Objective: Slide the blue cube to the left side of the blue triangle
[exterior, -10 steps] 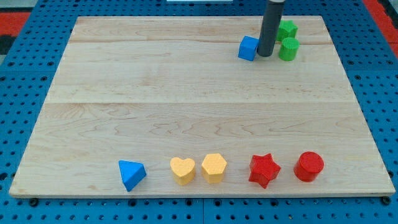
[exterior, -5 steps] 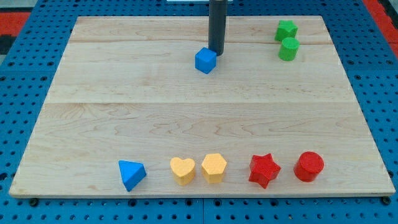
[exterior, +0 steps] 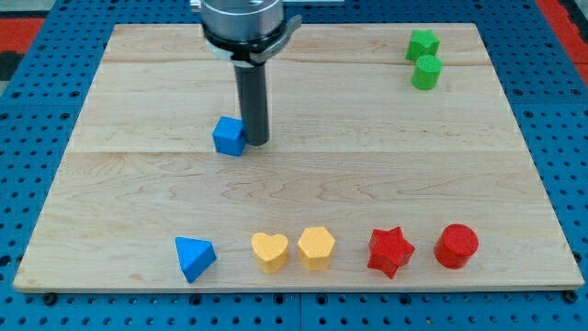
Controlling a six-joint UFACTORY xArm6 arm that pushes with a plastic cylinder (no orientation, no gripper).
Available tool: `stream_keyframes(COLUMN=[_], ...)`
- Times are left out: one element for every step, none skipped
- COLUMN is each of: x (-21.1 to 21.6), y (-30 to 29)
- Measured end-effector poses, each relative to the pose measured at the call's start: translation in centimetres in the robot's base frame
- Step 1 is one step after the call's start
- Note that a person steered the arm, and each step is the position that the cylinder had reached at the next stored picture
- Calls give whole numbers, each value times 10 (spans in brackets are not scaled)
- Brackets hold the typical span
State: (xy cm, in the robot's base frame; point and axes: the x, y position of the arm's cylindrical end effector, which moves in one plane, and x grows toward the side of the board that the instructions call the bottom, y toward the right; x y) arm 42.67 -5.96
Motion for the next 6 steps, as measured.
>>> stream_keyframes(x=[-17,-18,-18,-18,-18,-18], y=[-12,-34,-70,-95,-124,-153])
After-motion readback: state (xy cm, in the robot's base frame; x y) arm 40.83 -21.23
